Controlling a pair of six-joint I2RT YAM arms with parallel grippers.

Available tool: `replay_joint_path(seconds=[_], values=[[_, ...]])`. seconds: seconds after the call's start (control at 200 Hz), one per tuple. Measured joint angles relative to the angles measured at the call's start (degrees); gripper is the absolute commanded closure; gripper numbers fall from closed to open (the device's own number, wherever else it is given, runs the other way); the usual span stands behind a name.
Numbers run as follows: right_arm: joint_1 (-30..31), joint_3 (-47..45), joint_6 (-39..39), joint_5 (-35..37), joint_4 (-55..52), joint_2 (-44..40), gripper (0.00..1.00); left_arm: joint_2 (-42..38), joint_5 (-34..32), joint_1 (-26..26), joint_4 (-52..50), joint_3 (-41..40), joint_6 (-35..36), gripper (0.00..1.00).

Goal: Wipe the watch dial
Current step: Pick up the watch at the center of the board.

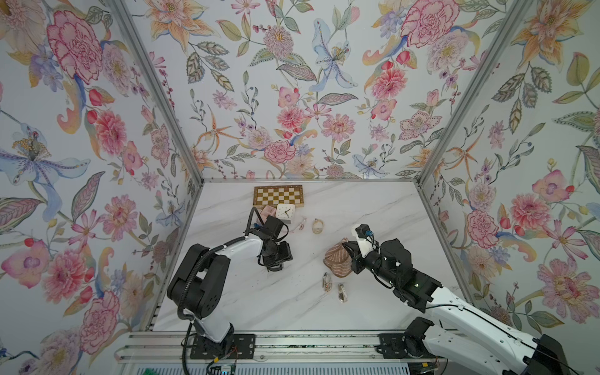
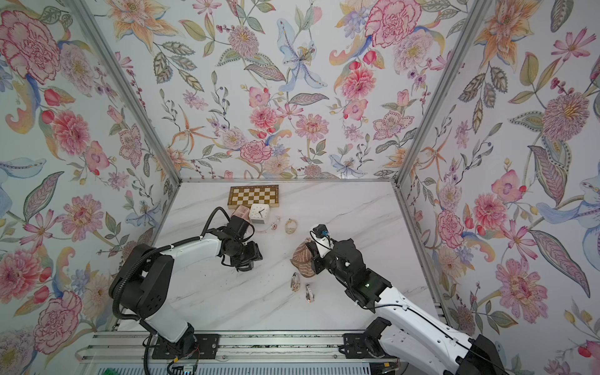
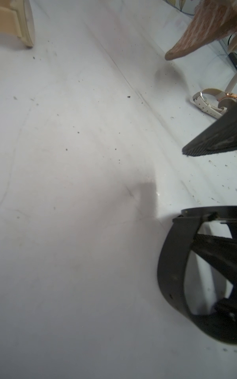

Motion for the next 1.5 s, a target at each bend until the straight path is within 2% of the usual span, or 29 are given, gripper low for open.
replay_joint_path(seconds=[0.265, 0.48, 0.581, 0.736, 0.876, 1.051, 1.221, 1.501], values=[[0.26, 0.00, -0.02, 0.00, -0.11, 0.00, 1.00, 3.87, -4.02, 0.00, -5.27, 5.29, 4.85, 0.55], [0.26, 0.00, -0.02, -0.20, -0.20, -0.04, 1.00, 8.37, -9.99, -1.05, -10.21, 11.85, 8.92, 0.57], [0.26, 0.00, -0.04, -0.52, -0.17, -0.04, 1.00, 10.56, -12.96, -2.91, -11.72, 15.61, 11.96, 0.57], [0.26, 0.00, -0.04, -0.98, -0.17, -0.04, 1.00, 14.14, -17.57, -8.50, -13.25, 21.11, 17.97, 0.58], [0.26, 0.00, -0.04, -1.05, -0.20, -0.04, 1.00, 16.00, -20.57, -12.61, -13.97, 23.54, 23.32, 0.58], [0.26, 0.00, -0.04, -1.05, -0.20, -0.04, 1.00, 16.61, -22.47, -13.51, -15.72, 24.48, 27.98, 0.59], [0.26, 0.00, -0.04, -1.03, -0.20, -0.04, 1.00, 20.09, -25.33, -13.44, -18.12, 28.92, 28.76, 0.59], [0.26, 0.00, -0.04, -1.03, -0.22, -0.55, 1.00, 24.65, -26.21, -13.22, -21.90, 34.69, 24.76, 0.63]])
